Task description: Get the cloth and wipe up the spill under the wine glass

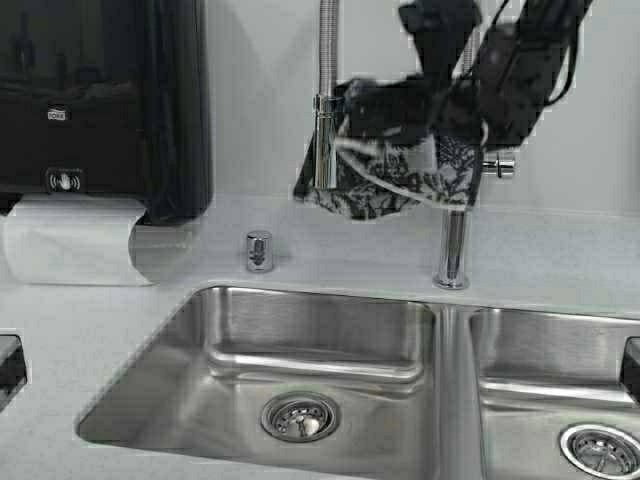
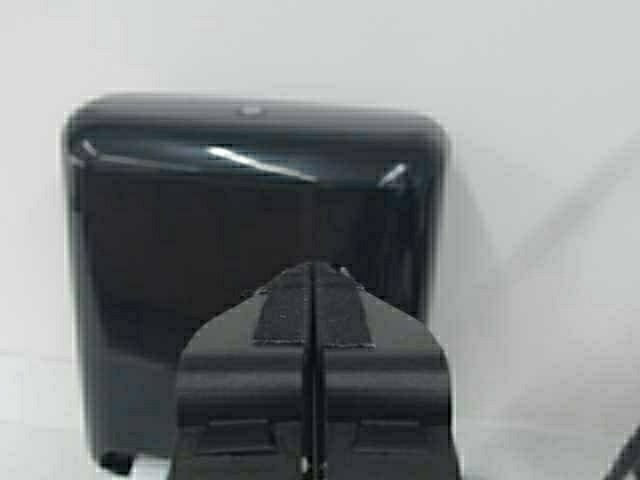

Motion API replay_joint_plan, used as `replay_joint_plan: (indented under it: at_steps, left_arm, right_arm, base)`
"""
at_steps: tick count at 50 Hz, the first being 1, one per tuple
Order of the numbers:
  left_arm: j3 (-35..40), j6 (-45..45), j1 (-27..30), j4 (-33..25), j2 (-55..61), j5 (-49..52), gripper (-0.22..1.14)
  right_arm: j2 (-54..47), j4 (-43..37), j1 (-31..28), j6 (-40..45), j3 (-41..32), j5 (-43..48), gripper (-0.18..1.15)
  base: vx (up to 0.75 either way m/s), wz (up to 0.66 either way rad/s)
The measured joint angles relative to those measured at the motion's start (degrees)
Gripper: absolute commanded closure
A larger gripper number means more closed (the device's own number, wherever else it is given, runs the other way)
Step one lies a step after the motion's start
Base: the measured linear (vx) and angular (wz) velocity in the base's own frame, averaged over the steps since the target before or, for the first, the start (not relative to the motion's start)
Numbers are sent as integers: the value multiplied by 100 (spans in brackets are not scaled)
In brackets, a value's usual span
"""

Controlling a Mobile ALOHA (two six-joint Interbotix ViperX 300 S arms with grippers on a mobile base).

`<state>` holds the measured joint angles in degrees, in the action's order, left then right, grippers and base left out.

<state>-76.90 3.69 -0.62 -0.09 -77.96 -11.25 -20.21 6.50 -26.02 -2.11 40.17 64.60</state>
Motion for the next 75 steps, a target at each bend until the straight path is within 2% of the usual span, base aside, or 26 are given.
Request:
replay_joint_plan:
  at_steps: [16,33,65,75]
  left_arm:
    - [-26,0,0,0,0,0,89]
    - [-70,0,0,0,-18,0,89]
    - [-114,35,0,-114,-185,0,89]
    - [-114,35,0,-176,-220,9,89]
  right_arm:
    - [1881,9,-237,-9,62,44,79]
    - [3226,9,-624,0,53,-343,79]
    - [4359,26,-1758,44,114,-2364,79]
    - [4526,26,-1828,53,343,-2672,79]
  base:
    - [-5,3]
    - [-12,2]
    - [-12,16]
    - [-14,35]
